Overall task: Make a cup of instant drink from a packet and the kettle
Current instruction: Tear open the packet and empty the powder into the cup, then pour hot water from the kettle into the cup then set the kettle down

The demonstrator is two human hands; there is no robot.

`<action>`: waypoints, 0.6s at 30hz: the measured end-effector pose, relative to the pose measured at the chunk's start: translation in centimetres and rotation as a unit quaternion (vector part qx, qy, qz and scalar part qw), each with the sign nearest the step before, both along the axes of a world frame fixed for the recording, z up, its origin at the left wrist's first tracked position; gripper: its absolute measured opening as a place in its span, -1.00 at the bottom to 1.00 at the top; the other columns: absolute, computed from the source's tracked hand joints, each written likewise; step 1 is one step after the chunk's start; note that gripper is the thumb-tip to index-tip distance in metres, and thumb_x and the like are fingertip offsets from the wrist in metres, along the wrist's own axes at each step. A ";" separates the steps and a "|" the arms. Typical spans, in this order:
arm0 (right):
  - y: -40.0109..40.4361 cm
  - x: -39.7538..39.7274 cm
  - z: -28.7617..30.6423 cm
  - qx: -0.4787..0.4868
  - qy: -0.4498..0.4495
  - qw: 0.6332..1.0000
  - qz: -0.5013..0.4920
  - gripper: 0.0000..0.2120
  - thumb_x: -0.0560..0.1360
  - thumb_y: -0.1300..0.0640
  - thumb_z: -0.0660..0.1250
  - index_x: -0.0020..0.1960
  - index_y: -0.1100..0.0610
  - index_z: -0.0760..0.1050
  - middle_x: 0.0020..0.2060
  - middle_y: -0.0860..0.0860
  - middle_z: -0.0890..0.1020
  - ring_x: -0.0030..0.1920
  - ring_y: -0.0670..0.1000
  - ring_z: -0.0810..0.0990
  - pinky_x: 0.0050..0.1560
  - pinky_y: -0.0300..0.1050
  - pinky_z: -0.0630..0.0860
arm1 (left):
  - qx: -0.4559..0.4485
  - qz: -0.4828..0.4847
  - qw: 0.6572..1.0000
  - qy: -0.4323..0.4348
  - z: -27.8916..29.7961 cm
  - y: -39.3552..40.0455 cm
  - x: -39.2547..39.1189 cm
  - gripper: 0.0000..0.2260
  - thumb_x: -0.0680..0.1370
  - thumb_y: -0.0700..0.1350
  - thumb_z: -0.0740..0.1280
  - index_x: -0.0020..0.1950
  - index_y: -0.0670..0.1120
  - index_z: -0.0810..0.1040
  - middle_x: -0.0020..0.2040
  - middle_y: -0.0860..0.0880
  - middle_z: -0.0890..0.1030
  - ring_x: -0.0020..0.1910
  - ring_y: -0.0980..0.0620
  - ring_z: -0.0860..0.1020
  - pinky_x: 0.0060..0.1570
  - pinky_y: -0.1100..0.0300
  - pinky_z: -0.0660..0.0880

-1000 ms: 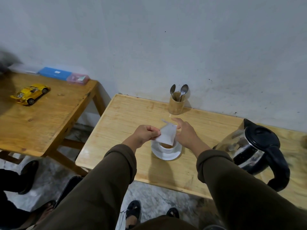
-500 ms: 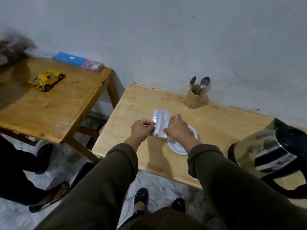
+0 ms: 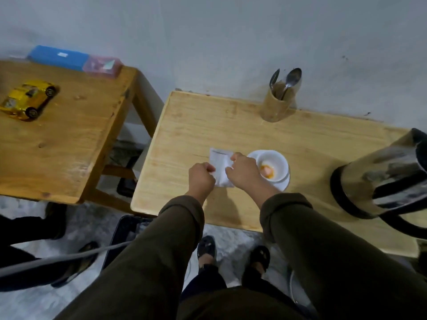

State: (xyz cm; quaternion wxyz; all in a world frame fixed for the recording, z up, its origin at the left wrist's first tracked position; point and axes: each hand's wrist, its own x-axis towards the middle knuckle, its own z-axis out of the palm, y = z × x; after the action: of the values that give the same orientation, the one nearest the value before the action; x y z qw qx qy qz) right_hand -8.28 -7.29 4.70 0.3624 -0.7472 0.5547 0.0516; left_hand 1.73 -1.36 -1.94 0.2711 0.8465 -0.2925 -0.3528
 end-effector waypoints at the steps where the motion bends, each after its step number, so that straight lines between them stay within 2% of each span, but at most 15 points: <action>1: 0.0 -0.1 0.2 0.001 -0.004 1.000 -0.005 -0.59 0.51 0.19 0.20 0.35 0.18 0.33 0.16 0.20 0.60 0.17 0.20 0.54 0.00 -0.16 0.39 | 0.004 -0.001 1.000 -0.006 -0.1 -0.1 -0.1 -0.72 0.47 -0.35 0.23 0.12 -0.23 0.61 0.15 -0.16 0.63 0.15 -0.09 0.57 0.01 0.30 0.36; 4: 0.0 -0.7 0.9 -0.009 -0.026 1.000 -0.015 -0.63 0.51 0.21 0.18 0.31 0.17 0.38 0.11 0.19 0.63 0.14 0.18 0.55 -0.04 -0.18 0.36 | 0.015 -0.016 0.999 -0.047 0.0 -0.3 -0.9 -0.80 0.48 -0.30 0.25 0.03 -0.21 0.62 0.17 -0.14 0.58 0.08 -0.08 0.57 -0.06 0.24 0.37; 5: 0.0 -1.0 1.3 -0.011 -0.037 0.999 -0.018 -0.64 0.50 0.21 0.18 0.29 0.17 0.41 0.08 0.18 0.64 0.13 0.17 0.56 -0.05 -0.17 0.37 | 0.017 -0.020 0.997 -0.069 0.2 -0.4 -1.2 -0.82 0.49 -0.28 0.26 0.01 -0.20 0.62 0.23 -0.13 0.54 0.15 -0.10 0.55 -0.03 0.19 0.40; 7: -0.1 -1.8 2.0 -0.016 -0.065 0.997 -0.026 -0.67 0.49 0.22 0.18 0.25 0.17 0.45 0.05 0.17 0.66 0.10 0.18 0.58 -0.05 -0.11 0.44 | 0.026 -0.025 0.994 -0.101 0.6 -0.3 -2.1 -0.81 0.51 -0.25 0.27 0.06 -0.16 0.61 0.43 -0.09 0.37 0.37 -0.10 0.40 0.22 0.09 0.39; 8: -0.2 -2.3 2.4 -0.024 -0.076 0.996 -0.029 -0.68 0.50 0.22 0.18 0.23 0.17 0.47 0.05 0.16 0.66 0.10 0.17 0.58 -0.01 -0.07 0.49 | 0.026 -0.025 0.994 -0.103 0.9 -0.3 -2.6 -0.79 0.51 -0.23 0.27 0.12 -0.13 0.59 0.48 -0.07 0.30 0.42 -0.08 0.34 0.29 0.08 0.35; 11: -0.3 -4.3 3.6 -0.056 -0.095 0.994 -0.026 -0.70 0.52 0.23 0.16 0.22 0.17 0.48 0.11 0.12 0.63 0.13 0.14 0.56 0.14 0.02 0.52 | -0.005 -0.042 0.996 -0.073 1.5 -0.4 -4.6 -0.67 0.55 -0.16 0.25 0.31 -0.12 0.49 0.49 -0.09 0.30 0.43 -0.09 0.33 0.32 0.12 0.32; 14: -0.6 -7.1 4.7 -0.101 -0.119 0.988 -0.021 -0.70 0.53 0.25 0.16 0.22 0.21 0.49 0.13 0.14 0.62 0.16 0.13 0.55 0.15 -0.05 0.48 | -0.032 -0.056 0.997 -0.043 2.2 -0.4 -7.8 -0.58 0.59 -0.13 0.21 0.45 -0.16 0.31 0.45 -0.13 0.38 0.42 -0.12 0.35 0.37 0.09 0.28; 18: -1.0 -12.3 5.3 -0.143 -0.127 0.981 -0.028 -0.72 0.50 0.26 0.19 0.18 0.20 0.51 0.15 0.13 0.59 0.15 0.13 0.55 0.11 -0.07 0.47 | -0.076 0.003 0.997 -0.008 2.4 0.2 -13.0 -0.46 0.59 -0.18 0.15 0.55 -0.18 0.05 0.53 -0.13 0.22 0.50 -0.10 0.22 0.45 0.07 0.19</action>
State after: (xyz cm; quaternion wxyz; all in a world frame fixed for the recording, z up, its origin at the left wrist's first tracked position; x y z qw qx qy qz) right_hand -20.58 -8.25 10.01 0.3204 -0.7758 0.5269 -0.1336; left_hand -11.25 -1.20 0.45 0.3334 0.8271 -0.3183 -0.3216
